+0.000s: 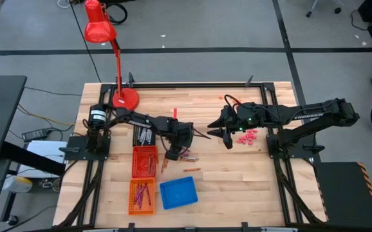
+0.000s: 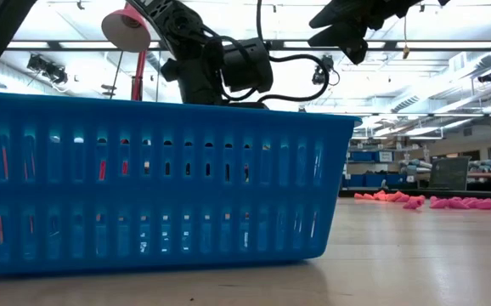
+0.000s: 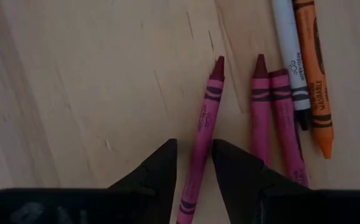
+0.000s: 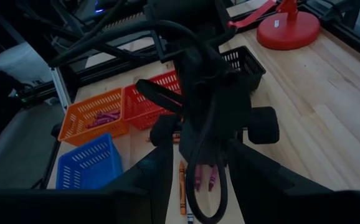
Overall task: Sort crayons
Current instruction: Put the red crayon into the orange bin
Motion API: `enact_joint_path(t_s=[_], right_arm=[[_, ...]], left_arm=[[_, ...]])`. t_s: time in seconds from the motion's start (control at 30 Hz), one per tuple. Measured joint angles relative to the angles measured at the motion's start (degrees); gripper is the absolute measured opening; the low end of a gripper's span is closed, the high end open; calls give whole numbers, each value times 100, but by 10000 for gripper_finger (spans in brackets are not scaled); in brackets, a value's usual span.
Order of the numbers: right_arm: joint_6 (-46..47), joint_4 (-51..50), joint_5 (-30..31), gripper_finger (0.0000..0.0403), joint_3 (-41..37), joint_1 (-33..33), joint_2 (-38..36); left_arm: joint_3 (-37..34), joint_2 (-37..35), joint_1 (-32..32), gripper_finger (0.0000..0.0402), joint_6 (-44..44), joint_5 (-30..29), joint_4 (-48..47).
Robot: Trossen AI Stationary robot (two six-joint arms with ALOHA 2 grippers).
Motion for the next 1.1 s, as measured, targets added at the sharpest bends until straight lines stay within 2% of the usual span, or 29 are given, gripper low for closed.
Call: enact_joint_path(t_s=[0.13, 0.33, 0.4, 0.6, 0.8, 0.93, 1.1], right_arm=[[-2, 45, 2, 156, 0, 0, 0], [-4, 47, 4, 156, 0, 0, 0], [-40, 60, 6, 156, 0, 0, 0], [-153, 87, 16, 156, 0, -17, 0], [-140, 84, 75, 156, 0, -161, -87], [-133, 73, 415, 156, 0, -229, -278], [-165, 22, 1098, 156, 0, -320, -615]], left_arm=[[0, 0, -2, 104, -65, -13, -31], [5, 5, -4, 27, -424, -7, -92], [11, 44, -6, 15, -596, 4, -117], [15, 26, -39, 22, -972, -24, -136], [187, 44, -39, 23, -1916, -31, -239], [390, 57, -50, 23, -2626, 0, -202], [685, 53, -43, 23, -4063, 31, -560]])
